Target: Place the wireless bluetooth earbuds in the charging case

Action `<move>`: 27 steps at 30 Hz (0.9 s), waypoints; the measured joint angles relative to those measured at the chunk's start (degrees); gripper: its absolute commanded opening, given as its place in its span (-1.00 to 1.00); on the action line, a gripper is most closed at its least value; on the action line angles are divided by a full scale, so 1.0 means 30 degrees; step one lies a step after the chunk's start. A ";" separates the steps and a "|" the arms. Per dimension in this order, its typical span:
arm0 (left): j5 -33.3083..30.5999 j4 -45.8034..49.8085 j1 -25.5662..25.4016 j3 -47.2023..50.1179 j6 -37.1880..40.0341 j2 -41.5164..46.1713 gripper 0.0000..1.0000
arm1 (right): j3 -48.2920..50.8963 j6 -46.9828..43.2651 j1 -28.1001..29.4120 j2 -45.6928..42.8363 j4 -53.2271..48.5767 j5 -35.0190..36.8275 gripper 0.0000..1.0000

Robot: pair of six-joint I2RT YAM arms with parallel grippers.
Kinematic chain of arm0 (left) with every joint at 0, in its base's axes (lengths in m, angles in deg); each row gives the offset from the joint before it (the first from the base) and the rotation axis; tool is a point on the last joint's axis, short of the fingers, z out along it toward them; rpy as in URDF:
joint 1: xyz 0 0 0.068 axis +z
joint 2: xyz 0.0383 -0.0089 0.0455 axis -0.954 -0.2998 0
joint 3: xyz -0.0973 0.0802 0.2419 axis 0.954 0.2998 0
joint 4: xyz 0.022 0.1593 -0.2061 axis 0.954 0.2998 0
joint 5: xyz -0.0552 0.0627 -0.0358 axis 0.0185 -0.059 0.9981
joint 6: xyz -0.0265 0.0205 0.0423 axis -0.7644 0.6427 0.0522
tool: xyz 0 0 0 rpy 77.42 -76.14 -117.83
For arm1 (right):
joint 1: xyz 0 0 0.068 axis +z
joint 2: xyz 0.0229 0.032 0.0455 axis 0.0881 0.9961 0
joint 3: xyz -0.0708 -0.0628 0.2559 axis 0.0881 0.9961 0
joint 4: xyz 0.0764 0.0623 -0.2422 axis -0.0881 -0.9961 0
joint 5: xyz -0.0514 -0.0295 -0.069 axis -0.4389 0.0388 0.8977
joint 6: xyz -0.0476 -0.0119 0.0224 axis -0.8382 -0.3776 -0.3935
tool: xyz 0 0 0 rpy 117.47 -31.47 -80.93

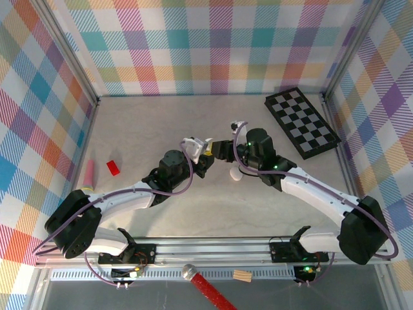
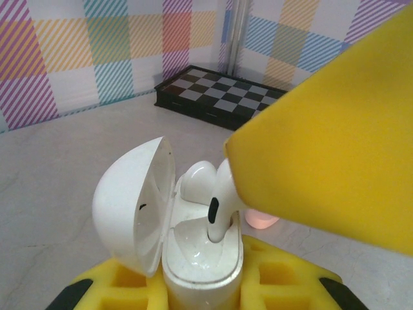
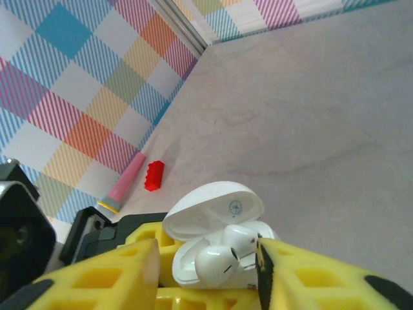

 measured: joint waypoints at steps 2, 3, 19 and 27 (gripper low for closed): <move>0.0262 -0.0430 0.0080 0.0000 -0.0051 0.0000 -1.00 | 0.0000 0.0117 0.0000 -0.0415 -0.0546 0.0087 0.10; 0.0408 -0.0648 0.0160 0.0000 -0.0080 0.0000 -1.00 | 0.0000 0.0131 0.0000 -0.0597 -0.0758 0.0189 0.11; 0.3082 -0.2900 0.1450 0.1683 -0.0408 0.0291 -1.00 | -0.0503 0.0474 -0.0393 -0.1785 -0.3694 0.1078 0.04; 0.3810 -0.2922 0.1450 0.1690 -0.0335 0.0503 -1.00 | -0.1260 0.0466 -0.0393 -0.1071 -0.3738 -0.0299 0.04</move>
